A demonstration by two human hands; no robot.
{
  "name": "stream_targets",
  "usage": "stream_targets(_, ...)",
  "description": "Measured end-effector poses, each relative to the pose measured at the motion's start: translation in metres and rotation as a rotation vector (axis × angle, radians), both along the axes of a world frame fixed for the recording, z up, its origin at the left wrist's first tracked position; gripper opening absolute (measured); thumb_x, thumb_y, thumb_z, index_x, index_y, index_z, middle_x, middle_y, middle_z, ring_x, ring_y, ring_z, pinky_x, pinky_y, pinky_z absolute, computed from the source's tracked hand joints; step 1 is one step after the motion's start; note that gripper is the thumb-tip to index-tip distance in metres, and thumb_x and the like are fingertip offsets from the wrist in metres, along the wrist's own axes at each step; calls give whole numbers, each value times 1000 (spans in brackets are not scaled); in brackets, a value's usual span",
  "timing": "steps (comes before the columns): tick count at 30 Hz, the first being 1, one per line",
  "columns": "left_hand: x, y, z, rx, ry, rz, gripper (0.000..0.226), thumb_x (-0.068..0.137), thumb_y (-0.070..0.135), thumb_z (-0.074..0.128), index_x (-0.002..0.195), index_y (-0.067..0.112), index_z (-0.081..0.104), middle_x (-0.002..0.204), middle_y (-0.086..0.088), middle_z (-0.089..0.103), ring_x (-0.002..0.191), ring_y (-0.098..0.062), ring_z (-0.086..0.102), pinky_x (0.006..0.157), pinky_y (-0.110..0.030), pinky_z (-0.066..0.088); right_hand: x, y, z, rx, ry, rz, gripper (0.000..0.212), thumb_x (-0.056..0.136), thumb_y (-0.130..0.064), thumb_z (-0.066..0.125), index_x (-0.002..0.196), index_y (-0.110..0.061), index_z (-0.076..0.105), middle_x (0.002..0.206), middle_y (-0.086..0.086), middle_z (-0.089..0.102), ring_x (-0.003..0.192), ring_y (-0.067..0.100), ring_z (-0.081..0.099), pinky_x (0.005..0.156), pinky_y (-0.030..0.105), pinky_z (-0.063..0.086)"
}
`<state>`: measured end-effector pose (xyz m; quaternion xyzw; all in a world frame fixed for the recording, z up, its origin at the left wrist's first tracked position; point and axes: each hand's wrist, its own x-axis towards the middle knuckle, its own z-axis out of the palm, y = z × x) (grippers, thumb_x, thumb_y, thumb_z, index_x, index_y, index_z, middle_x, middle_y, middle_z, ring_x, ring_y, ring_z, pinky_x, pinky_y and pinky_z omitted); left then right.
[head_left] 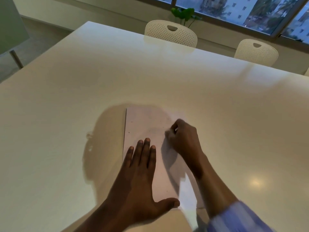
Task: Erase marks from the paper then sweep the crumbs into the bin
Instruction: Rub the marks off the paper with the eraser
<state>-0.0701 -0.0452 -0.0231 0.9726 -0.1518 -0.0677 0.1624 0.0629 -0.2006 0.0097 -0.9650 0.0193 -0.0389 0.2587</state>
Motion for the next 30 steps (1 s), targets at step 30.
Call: stream_targets(30,0,0,-5,-67,-57,13,136,62,107,16,152,18,-34,158,-1,-46,147,-20,-41,121,-45,-19,-9,13,11,-36,83,127,11,94,-29,66,91,-24,56,88,-4,62,68,2,54,51,14,39)
